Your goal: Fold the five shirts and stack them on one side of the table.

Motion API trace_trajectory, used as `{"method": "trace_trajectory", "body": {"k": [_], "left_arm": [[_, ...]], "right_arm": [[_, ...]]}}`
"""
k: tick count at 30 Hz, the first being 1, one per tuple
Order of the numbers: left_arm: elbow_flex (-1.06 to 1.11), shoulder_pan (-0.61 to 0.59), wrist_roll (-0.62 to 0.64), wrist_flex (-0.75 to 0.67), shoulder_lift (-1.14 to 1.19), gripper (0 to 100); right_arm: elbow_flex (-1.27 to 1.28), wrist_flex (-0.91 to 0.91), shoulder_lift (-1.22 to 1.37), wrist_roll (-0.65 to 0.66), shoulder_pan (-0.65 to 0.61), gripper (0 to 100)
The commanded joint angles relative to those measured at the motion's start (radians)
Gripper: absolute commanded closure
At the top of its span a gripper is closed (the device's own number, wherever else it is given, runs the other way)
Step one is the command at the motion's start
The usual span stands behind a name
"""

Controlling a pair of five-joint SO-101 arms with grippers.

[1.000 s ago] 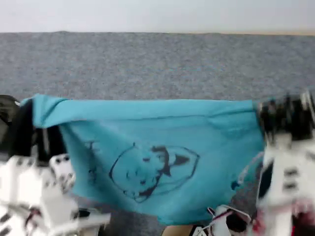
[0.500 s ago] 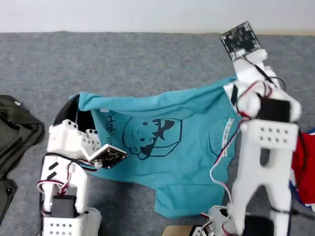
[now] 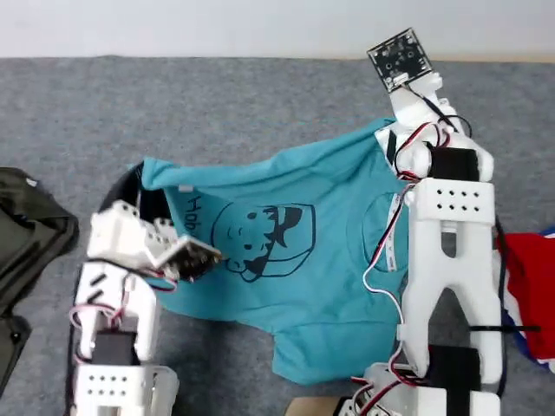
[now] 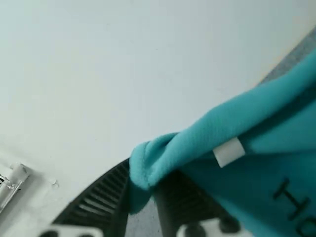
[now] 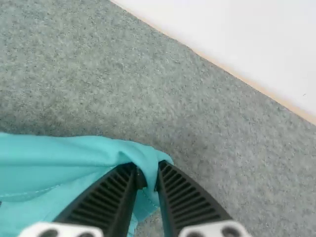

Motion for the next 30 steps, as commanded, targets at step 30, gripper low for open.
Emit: {"method": "trace_trajectory", "body": {"k": [30], "left_arm": [[-1.615, -0.026, 0.126, 0.292, 1.832, 100]], "right_arm": [[-1.206, -0.015, 0.951, 0.097, -0.021, 98.8]]}}
